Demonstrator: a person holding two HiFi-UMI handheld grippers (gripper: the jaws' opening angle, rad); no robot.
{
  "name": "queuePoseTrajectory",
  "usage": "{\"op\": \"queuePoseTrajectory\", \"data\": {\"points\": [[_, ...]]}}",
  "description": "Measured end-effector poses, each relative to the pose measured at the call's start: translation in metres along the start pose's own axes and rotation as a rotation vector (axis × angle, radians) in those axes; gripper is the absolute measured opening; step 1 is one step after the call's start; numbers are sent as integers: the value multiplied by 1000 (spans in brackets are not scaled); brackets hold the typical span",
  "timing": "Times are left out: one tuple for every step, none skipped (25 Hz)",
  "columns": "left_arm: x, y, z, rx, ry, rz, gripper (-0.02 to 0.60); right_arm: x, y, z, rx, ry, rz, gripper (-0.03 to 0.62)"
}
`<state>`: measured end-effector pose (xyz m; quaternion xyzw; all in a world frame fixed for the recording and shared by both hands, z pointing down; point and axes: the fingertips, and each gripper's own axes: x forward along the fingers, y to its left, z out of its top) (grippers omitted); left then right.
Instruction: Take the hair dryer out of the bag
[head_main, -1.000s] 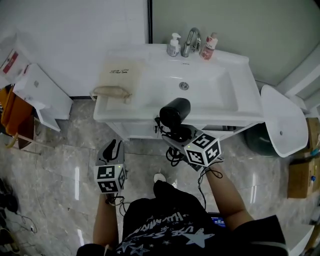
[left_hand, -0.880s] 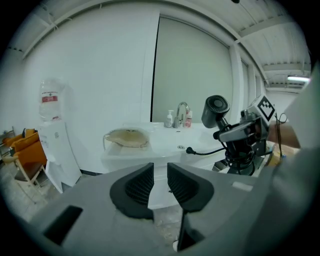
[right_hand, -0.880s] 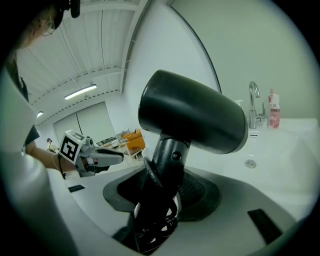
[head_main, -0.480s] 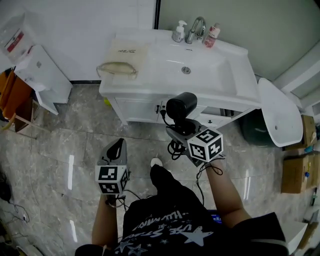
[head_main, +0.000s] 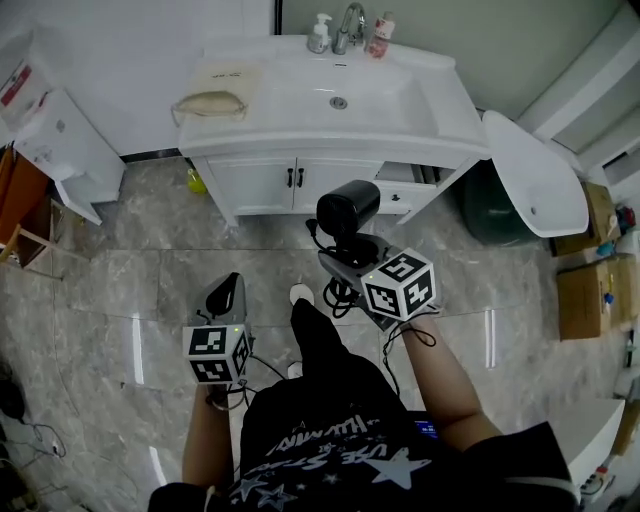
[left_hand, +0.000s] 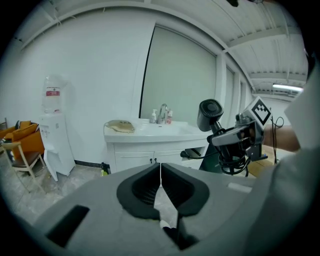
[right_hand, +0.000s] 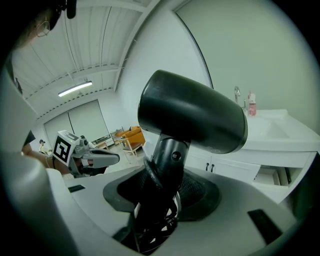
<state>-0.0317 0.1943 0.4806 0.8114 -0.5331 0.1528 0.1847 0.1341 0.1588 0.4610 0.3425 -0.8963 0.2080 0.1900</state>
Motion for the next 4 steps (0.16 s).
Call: {"op": "queuePoseTrajectory", "data": {"points": [[-4,-6,-4,-1,1,-6,25,-6,4,-5,4,-1,-4,186],[-8,-12,-7,0,2,-12,23,-12,6,-10,8,-1,-7,186],[-11,-18,-11,3,3,-19,25,-19,9,-16,12,-1,-11,186],[-15,-24,-14,7,4,-25,23,-26,11,-21,16,-1,-14,186]]}}
